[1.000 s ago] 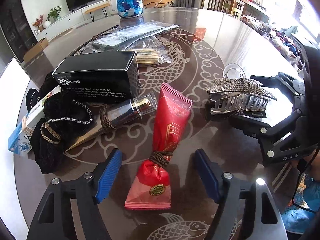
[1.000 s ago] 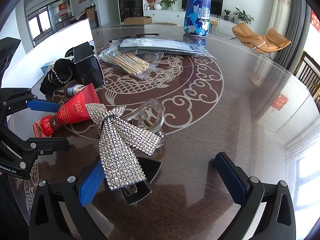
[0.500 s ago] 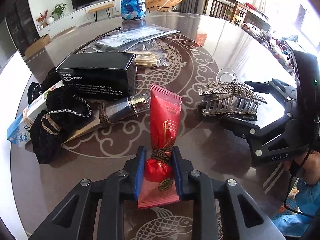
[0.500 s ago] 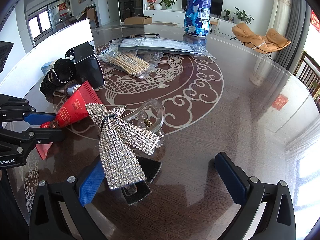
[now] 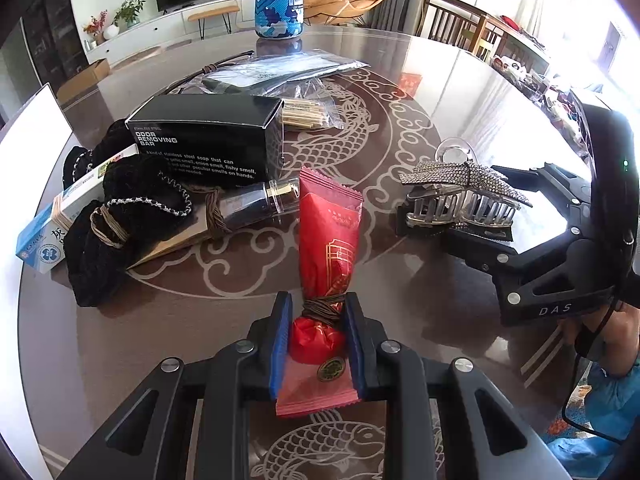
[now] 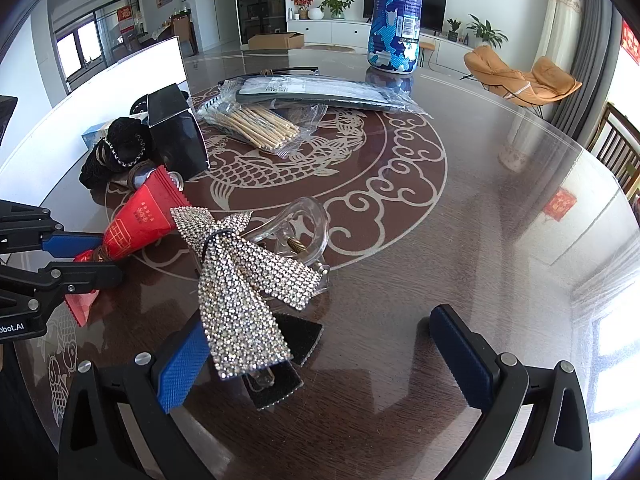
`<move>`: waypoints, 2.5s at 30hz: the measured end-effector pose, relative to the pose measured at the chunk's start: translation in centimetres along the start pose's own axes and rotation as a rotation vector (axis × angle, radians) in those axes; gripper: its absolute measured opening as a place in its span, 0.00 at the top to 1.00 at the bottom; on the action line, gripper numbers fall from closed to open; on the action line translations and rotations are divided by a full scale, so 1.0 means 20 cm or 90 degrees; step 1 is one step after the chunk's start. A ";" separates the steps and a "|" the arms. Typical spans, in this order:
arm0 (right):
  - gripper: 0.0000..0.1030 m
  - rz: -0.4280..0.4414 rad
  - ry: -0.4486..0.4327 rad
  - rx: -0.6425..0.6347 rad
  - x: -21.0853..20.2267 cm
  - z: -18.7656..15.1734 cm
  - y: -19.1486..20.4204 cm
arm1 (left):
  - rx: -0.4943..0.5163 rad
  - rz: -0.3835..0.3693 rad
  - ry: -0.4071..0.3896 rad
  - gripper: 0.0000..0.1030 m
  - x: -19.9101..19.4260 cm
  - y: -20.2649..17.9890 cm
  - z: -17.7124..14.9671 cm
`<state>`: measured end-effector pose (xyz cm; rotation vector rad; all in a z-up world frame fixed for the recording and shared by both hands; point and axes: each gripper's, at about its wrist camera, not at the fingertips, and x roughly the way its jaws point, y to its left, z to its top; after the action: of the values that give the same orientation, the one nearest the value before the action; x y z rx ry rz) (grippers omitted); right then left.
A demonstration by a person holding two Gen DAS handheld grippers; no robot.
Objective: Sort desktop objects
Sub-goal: 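Reach and close the left tool on the red sachet while the right tool holds the bow clip, then carry the red sachet with the left tool while the right tool carries the bow clip over the white box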
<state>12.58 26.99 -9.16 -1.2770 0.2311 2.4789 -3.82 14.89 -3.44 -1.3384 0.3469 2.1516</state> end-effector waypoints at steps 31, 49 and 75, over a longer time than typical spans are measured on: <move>0.00 0.118 0.098 -0.073 0.07 0.15 0.02 | -0.129 0.010 -0.016 0.75 -0.16 0.23 -0.26; 0.50 0.154 -0.007 -0.151 -0.28 0.37 0.37 | -0.241 0.005 -0.126 0.75 -0.61 0.55 -0.35; 0.34 0.322 0.030 -0.346 0.30 1.21 2.50 | -0.519 0.213 -0.060 0.74 -0.80 2.01 -0.69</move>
<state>-27.62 -10.94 -0.45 -1.6506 -0.1472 3.0814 -12.21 -29.52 1.11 -1.6650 -0.4338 2.7755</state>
